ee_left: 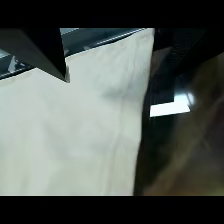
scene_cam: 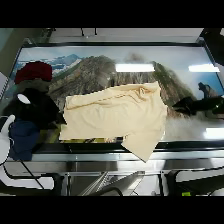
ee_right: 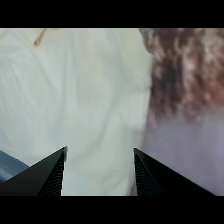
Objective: Fold the shirts.
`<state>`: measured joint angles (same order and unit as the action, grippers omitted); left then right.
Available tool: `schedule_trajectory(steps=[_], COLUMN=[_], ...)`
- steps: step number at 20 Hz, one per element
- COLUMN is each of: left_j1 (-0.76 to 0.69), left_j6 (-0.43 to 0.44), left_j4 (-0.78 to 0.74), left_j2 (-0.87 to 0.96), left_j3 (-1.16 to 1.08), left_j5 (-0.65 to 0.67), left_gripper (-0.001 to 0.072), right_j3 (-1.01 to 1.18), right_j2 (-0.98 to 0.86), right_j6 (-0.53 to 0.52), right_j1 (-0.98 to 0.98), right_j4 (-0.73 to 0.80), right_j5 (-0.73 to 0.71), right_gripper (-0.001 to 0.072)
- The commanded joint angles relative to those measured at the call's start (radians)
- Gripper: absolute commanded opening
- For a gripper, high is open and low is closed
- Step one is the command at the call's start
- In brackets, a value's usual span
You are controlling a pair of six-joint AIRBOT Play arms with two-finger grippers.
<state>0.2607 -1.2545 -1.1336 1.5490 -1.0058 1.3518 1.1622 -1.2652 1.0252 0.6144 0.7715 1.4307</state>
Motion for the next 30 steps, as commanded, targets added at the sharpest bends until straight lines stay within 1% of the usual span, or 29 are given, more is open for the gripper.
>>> schedule_trajectory(steps=[1, 2, 3, 4, 5, 6, 7, 10, 14, 18, 21, 23, 24, 25, 28, 30], left_j1=[0.0, -0.01, -0.027, -0.046, -0.061, -0.073, -0.084, -0.101, -0.102, -0.102, -0.102, -0.102, -0.102, -0.098, -0.077, -0.051], left_j6=[0.067, 0.089, 0.11, 0.111, 0.113, 0.113, 0.113, 0.104, 0.089, 0.074, 0.075, 0.075, 0.075, 0.076, 0.102, 0.114], left_j4=[0.056, 0.093, 0.114, 0.111, 0.106, 0.108, 0.106, 0.107, 0.114, 0.116, 0.116, 0.117, 0.125, 0.146, 0.254, 0.366], left_j2=[-0.039, -0.037, -0.037, -0.038, -0.038, -0.039, -0.038, -0.039, -0.039, -0.038, -0.039, -0.039, -0.039, -0.044, -0.127, -0.211], left_j3=[0.198, 0.217, 0.231, 0.237, 0.238, 0.235, 0.221, 0.161, 0.089, 0.057, 0.056, 0.056, 0.056, 0.056, 0.055, 0.047], left_j5=[-0.146, -0.148, -0.146, -0.135, -0.113, -0.095, -0.081, -0.042, 0.006, 0.031, 0.051, 0.072, 0.083, 0.092, 0.09, 0.108], left_gripper=[0.0654, 0.0648, 0.056, 0.037, 0.0195, 0.0088, 0.0017, 0.0017, 0.0017, 0.0017, 0.0017, 0.0017, 0.0017, 0.0016, 0.0016, 0.0016], right_j3=[-0.136, -0.151, -0.166, -0.184, -0.204, -0.227, -0.251, -0.349, -0.488, -0.597, -0.608, -0.606, -0.598, -0.579, -0.456, -0.323], right_j2=[0.076, 0.077, 0.076, 0.076, 0.076, 0.076, 0.077, 0.095, 0.127, 0.126, 0.127, 0.13, 0.14, 0.161, 0.261, 0.343], right_j6=[-0.019, -0.019, -0.024, -0.027, -0.026, -0.025, -0.019, -0.014, -0.013, -0.008, -0.008, -0.054, -0.07, -0.084, -0.07, -0.059], right_j1=[0.103, 0.106, 0.107, 0.106, 0.106, 0.106, 0.106, 0.094, 0.046, -0.096, -0.224, -0.256, -0.254, -0.253, -0.253, -0.253], right_j4=[0.049, 0.048, 0.048, 0.048, 0.047, 0.048, 0.047, 0.045, 0.032, 0.017, -0.021, -0.123, -0.179, -0.222, -0.266, -0.287], right_j5=[-0.066, -0.072, -0.069, -0.068, -0.068, -0.06, -0.049, -0.04, -0.094, -0.137, -0.171, -0.167, -0.16, -0.148, -0.099, -0.064], right_gripper=[0.0464, 0.0465, 0.0465, 0.0464, 0.0465, 0.0465, 0.0465, 0.0464, 0.0464, 0.0465, 0.0456, 0.0178, 0.0127, 0.003, 0.0022, 0.0022])
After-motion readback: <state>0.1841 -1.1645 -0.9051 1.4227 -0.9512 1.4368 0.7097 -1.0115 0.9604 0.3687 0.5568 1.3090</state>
